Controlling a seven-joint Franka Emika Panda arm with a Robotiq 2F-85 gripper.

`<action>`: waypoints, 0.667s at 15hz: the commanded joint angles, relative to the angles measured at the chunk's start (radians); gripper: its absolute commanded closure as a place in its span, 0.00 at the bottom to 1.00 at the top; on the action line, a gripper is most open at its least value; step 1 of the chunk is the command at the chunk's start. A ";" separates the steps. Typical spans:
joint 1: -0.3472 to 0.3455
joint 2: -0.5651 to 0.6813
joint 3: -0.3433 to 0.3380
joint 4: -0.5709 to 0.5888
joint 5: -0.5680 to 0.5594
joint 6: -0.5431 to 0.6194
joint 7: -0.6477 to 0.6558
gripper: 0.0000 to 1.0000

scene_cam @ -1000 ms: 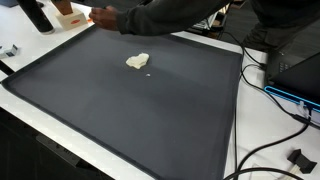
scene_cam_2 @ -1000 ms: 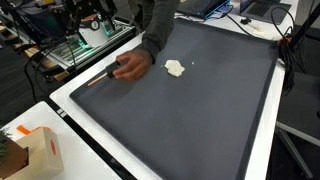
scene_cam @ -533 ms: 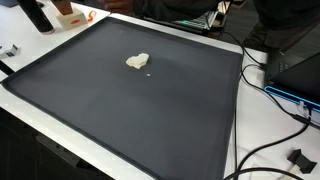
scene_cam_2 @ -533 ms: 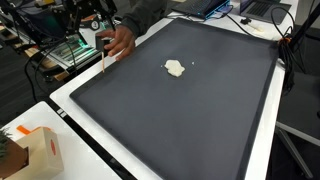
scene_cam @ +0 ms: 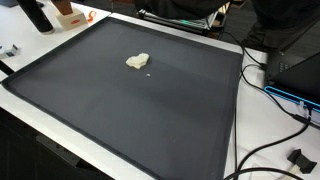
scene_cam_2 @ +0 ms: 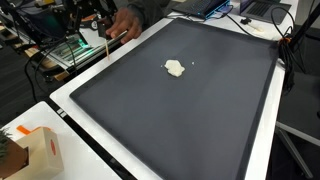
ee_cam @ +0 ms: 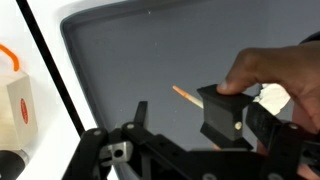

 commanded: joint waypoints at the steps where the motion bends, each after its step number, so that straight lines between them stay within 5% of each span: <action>1: -0.003 0.005 0.012 0.007 0.007 0.006 -0.031 0.26; 10: 0.001 0.006 0.026 0.020 0.000 0.010 -0.063 0.96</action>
